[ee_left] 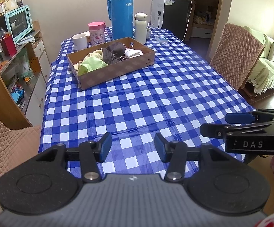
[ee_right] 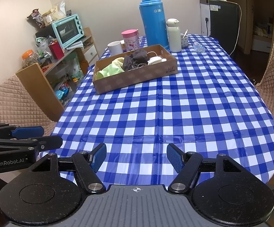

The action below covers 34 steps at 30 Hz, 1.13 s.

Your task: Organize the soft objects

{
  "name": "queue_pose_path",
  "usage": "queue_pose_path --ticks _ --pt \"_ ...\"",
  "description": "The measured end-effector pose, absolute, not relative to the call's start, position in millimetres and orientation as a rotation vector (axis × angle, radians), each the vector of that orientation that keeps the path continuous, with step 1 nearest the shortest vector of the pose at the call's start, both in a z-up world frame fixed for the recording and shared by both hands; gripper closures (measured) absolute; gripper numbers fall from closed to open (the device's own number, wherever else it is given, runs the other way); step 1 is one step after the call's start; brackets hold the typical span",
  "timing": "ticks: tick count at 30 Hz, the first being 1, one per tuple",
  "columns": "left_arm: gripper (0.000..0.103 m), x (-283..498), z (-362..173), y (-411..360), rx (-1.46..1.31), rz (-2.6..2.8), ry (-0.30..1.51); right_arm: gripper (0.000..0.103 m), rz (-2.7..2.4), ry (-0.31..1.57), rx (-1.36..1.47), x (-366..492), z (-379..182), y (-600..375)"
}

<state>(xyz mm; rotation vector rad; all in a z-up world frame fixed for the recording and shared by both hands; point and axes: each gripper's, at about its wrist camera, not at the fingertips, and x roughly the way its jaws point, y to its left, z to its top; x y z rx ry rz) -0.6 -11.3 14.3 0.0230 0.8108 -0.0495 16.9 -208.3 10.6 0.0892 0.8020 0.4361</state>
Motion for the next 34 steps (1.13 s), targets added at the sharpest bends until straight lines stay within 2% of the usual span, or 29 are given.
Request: queue_pose_path --ticks 34 --pt "0.055 12 12 -15 0.021 -0.051 0.811 0.033 0.431 0.807 0.090 23 10 -212"
